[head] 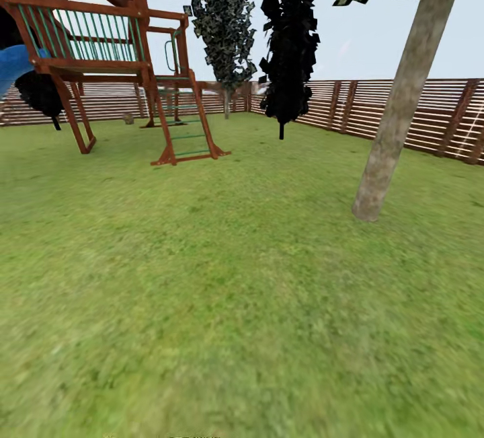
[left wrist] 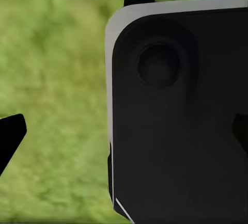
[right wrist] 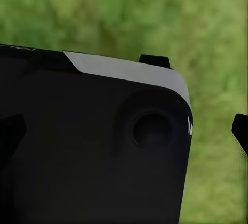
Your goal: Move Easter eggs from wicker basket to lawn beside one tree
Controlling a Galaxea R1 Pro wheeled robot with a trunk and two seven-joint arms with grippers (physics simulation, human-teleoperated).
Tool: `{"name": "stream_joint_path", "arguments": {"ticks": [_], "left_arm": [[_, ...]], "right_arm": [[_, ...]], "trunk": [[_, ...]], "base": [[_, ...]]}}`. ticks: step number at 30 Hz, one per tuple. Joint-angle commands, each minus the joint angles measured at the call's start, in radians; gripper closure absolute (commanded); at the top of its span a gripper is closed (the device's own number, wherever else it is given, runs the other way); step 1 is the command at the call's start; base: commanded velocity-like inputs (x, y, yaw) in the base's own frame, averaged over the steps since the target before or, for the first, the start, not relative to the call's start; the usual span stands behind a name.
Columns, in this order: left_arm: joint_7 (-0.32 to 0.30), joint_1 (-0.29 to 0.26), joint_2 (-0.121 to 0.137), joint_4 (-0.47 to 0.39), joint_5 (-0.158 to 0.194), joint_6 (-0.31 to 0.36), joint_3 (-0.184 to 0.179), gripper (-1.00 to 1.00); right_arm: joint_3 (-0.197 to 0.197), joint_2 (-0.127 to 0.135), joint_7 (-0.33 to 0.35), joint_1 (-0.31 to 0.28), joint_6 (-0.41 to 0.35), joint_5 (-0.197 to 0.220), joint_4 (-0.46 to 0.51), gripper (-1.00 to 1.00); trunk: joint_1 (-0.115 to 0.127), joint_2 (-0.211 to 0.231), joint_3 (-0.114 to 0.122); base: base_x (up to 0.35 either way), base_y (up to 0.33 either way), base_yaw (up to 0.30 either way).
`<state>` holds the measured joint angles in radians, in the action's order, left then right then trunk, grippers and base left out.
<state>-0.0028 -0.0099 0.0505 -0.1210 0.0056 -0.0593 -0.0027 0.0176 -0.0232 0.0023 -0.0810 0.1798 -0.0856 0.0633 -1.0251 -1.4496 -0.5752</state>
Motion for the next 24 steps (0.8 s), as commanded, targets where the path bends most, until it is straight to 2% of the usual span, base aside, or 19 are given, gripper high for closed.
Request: {"name": "stream_joint_path", "arguments": {"ticks": [1, 16, 19, 24], "left_arm": [[0.0, -0.001, 0.0, 0.001, 0.001, -0.004, 0.0, -1.0], [0.001, -0.001, 0.0, 0.002, 0.001, -0.004, 0.002, -1.0], [0.002, -0.001, 0.001, 0.003, 0.002, -0.004, 0.005, -1.0], [0.003, -0.001, 0.002, 0.003, 0.002, -0.004, 0.057, -1.0]], "right_arm": [[0.001, 0.0, -0.001, 0.0, 0.003, -0.008, 0.0, -1.0], [0.001, 0.0, -0.002, 0.0, 0.003, -0.014, 0.0, -1.0], [0.002, 0.0, -0.002, 0.0, 0.003, -0.014, 0.0, -1.0], [0.002, 0.0, -0.002, 0.0, 0.003, -0.014, 0.0, -1.0]], "trunk": [[0.0, 0.0, -0.001], [0.0, 0.0, -0.004], [0.0, 0.0, -0.005], [0.0, 0.0, -0.008]], "base": [[0.0, 0.0, 0.294], [0.001, 0.0, 0.294], [0.19, 0.0, 0.294], [0.31, 0.0, 0.294]]}}
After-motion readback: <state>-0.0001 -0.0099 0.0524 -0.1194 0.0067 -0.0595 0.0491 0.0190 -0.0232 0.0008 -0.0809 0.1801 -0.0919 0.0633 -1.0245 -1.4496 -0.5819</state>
